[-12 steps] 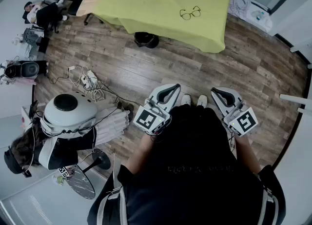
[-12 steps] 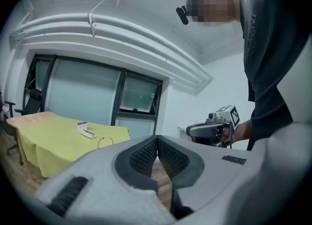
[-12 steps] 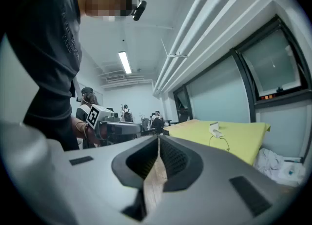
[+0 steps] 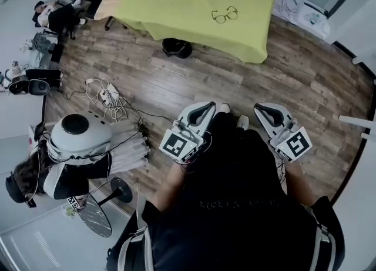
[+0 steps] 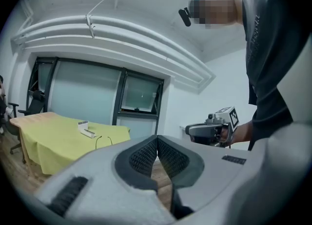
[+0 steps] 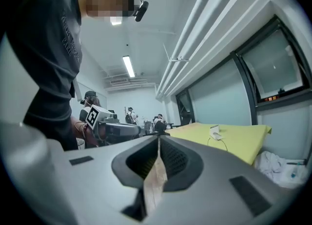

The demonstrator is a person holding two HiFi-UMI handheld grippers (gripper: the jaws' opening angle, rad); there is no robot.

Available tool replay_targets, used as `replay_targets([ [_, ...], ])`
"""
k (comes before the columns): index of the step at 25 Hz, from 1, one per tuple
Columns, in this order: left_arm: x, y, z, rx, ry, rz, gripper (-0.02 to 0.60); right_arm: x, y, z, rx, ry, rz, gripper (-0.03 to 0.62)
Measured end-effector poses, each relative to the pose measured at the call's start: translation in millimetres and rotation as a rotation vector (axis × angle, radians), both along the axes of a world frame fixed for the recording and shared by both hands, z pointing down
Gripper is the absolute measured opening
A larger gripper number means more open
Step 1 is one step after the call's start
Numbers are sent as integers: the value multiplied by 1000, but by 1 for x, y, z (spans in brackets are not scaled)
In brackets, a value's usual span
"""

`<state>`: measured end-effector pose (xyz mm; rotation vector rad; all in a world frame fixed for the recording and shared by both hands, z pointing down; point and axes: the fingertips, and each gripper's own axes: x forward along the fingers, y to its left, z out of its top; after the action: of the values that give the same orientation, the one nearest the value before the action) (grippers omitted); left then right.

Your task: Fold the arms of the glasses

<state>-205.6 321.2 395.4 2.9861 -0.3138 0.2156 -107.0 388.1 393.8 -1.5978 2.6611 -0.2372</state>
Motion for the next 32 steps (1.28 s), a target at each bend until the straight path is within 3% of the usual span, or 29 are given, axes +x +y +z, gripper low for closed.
replay_targets([
  [4, 11, 3, -1, 0, 9, 7, 18, 7, 5, 3, -15, -13, -1, 31],
  [8, 19, 3, 0, 0, 17, 23, 18, 11, 3, 10, -34, 40, 0, 31],
  [16, 27, -21, 6, -6, 31, 11, 18, 22, -15, 17, -49, 9, 14, 31],
  [32, 71, -112, 19, -58, 17, 19, 18, 70, -97, 30, -125, -61, 50, 31],
])
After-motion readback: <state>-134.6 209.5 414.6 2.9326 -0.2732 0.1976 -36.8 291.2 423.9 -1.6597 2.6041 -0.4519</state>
